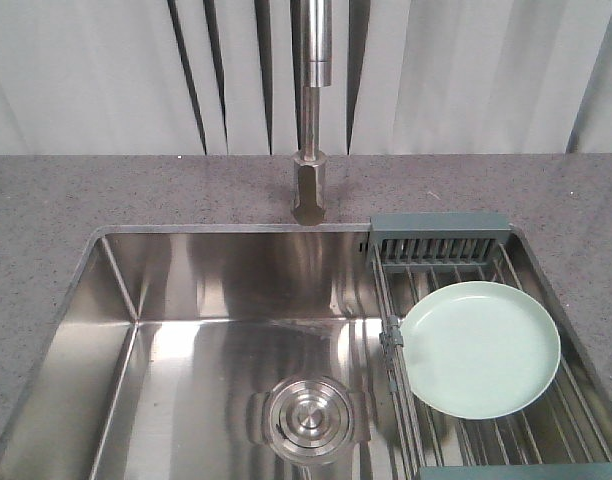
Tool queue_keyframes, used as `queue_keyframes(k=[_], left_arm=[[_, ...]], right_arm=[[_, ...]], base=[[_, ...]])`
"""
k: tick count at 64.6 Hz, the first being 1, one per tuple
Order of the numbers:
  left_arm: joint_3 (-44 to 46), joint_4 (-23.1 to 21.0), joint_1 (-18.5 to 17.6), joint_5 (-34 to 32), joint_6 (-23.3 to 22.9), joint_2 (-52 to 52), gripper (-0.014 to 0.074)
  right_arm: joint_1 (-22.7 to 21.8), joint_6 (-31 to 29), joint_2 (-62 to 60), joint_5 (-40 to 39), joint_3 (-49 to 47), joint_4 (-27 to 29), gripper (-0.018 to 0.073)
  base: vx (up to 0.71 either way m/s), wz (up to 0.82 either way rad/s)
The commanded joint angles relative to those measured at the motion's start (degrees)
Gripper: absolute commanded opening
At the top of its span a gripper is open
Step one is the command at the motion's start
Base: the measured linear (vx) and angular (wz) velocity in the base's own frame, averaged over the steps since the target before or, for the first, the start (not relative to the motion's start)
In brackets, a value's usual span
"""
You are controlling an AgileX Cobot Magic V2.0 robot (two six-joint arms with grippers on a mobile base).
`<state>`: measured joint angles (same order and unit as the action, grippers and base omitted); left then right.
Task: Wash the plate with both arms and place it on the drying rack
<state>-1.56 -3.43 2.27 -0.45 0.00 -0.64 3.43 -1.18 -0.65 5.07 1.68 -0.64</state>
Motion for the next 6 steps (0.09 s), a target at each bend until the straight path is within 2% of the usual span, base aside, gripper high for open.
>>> queue_keyframes(k=[1, 6], left_arm=[[1.49, -0.52, 0.07, -4.27, -0.52, -0.86, -0.0006], [1.49, -0.52, 0.07, -4.27, -0.52, -0.86, -0.0006]], right_arm=[[-0.20, -0.33, -0.24, -3.90, 0.10, -0.05, -0.0004], [-0.20, -0.33, -0.24, -3.90, 0.10, -0.05, -0.0004]], base=[[0.00, 0.00], [0.00, 0.00]])
